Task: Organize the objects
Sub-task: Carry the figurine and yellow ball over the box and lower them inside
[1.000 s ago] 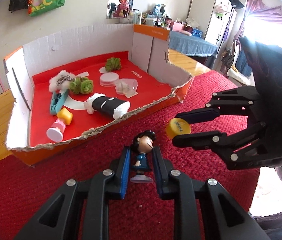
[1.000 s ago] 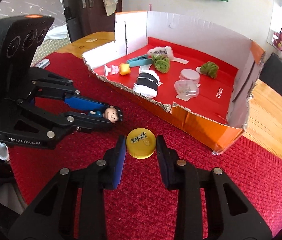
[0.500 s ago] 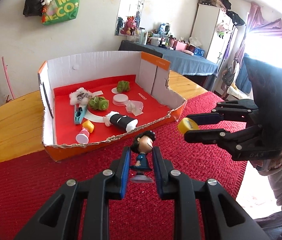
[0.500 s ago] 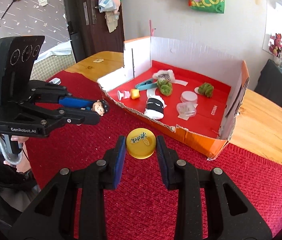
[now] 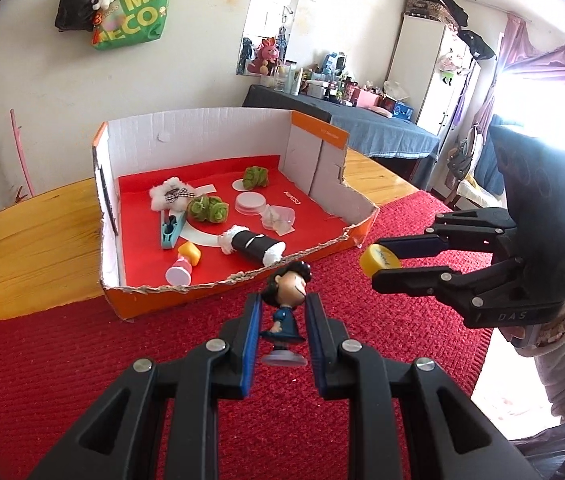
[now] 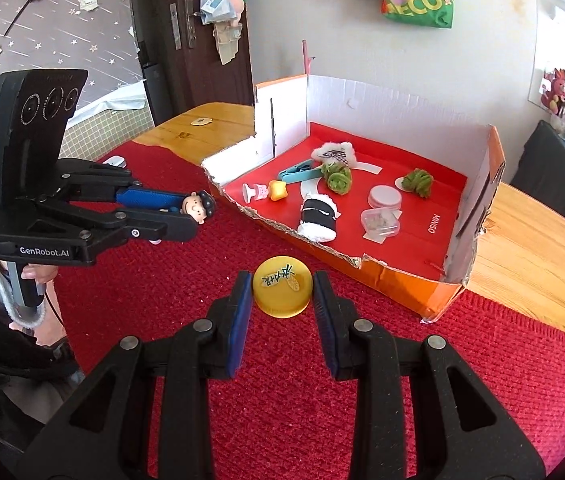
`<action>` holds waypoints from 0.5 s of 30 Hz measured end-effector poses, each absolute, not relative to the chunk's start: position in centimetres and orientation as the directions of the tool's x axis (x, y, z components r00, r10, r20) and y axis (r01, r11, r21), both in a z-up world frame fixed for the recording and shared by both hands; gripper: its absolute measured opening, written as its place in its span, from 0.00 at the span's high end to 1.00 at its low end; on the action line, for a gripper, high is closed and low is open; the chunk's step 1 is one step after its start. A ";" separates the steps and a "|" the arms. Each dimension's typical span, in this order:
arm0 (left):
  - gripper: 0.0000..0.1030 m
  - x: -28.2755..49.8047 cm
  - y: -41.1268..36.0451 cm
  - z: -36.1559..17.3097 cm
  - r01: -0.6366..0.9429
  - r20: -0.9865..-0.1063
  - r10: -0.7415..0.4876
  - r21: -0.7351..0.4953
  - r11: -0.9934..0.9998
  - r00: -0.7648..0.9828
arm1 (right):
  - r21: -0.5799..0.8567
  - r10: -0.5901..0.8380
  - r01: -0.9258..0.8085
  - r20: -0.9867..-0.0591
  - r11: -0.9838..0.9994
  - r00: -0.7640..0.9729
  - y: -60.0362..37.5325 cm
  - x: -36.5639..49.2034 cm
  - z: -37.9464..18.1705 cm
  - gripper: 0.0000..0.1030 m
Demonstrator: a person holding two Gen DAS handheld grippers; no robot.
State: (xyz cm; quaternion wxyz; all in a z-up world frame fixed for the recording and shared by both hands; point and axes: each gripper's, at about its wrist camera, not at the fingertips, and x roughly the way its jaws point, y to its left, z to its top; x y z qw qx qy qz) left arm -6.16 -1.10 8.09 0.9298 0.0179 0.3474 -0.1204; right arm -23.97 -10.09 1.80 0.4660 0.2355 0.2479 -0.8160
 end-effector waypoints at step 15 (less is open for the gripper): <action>0.78 -4.4 1.7 10.3 0.205 -0.632 -0.185 -0.043 0.978 0.752 | -0.172 -0.576 0.788 -0.593 -0.591 -0.562 -10.5 -25.6 3.8 0.72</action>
